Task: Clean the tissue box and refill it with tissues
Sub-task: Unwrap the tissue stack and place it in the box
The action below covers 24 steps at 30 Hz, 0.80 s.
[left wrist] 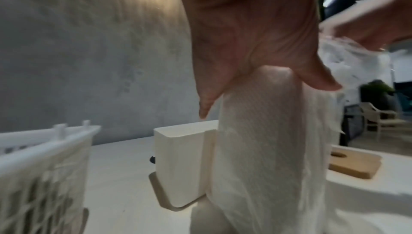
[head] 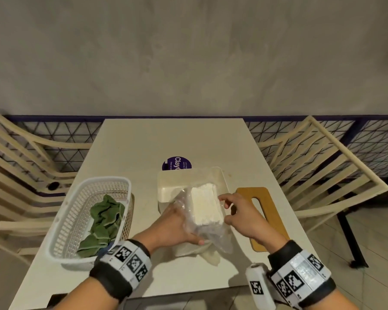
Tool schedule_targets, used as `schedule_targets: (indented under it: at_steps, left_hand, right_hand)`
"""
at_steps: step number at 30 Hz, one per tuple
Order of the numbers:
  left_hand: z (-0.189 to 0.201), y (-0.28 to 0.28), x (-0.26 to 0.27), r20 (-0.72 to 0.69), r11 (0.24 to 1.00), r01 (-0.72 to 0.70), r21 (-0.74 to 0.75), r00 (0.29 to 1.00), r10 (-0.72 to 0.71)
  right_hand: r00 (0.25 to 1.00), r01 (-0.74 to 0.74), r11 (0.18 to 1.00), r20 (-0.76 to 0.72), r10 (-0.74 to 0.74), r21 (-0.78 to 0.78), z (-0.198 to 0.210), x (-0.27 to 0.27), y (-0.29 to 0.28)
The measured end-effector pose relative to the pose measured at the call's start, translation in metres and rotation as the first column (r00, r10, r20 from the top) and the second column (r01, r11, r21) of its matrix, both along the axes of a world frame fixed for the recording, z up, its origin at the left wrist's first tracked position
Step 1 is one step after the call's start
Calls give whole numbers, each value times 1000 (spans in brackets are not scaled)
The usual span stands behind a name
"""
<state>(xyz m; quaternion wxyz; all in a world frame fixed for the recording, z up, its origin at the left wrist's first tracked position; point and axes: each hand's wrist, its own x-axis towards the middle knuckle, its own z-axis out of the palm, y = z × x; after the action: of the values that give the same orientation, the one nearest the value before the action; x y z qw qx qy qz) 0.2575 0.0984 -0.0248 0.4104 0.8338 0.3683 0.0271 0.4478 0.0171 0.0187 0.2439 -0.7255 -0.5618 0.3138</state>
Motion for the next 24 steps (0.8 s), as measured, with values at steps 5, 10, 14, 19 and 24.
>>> schedule_targets:
  at_steps: [5,10,14,19,24]
  left_hand:
    - [-6,-15,44,-30,979,-19,204,999,26]
    - [-7,-25,76,-161,940,185,287,977,-143]
    - [-15,-32,94,-190,912,266,313,958,-215]
    - [-21,-35,98,-266,845,346,409,930,-252]
    - [-12,-32,74,-360,768,385,511,908,-215]
  right_hand:
    - [918,161,983,-354,-181,-84,-9,31,-11]
    - [793,231,928,-496,-354,-292,-15,61,-26]
    - [542,259,826,-632,-553,-501,-22,73,-33]
    - [458,231,792,-656,-601,-565,-34,79,-39]
    - [361,151,827,-749,-556,-541,-44,63,-29]
